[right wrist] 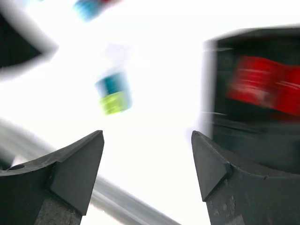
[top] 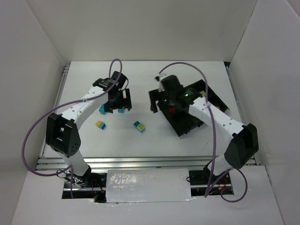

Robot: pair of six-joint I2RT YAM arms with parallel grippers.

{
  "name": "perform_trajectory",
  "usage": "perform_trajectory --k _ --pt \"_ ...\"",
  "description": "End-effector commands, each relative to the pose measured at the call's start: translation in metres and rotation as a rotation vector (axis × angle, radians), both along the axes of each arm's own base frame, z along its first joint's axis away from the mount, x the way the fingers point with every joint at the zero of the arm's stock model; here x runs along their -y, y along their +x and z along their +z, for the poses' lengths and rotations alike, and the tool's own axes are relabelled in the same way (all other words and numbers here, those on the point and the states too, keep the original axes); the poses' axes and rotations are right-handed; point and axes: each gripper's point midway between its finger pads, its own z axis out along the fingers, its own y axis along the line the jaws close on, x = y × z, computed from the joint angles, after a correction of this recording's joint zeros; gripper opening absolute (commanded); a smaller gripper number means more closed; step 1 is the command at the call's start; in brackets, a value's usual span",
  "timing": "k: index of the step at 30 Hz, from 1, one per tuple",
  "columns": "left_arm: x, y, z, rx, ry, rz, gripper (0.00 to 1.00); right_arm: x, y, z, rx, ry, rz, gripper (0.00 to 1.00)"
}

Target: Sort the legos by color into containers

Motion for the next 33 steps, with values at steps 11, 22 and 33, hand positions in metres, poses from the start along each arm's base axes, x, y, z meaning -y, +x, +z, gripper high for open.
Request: perform_trajectory --k 11,22,33 --pt "-0.119 -0.002 0.03 0.082 -0.046 0.366 1.0 -0.145 -0.029 -0.079 -0.054 -0.204 0.362 0.83" --pt "-0.11 -0.008 0.022 0.083 -0.096 0.308 0.99 -0.122 -0.036 -0.13 -0.126 -0.323 0.342 0.69" --pt "-0.103 -0.002 0.019 0.067 -0.119 0.276 0.99 -0.117 -0.049 -0.146 -0.167 -0.301 0.356 0.47"
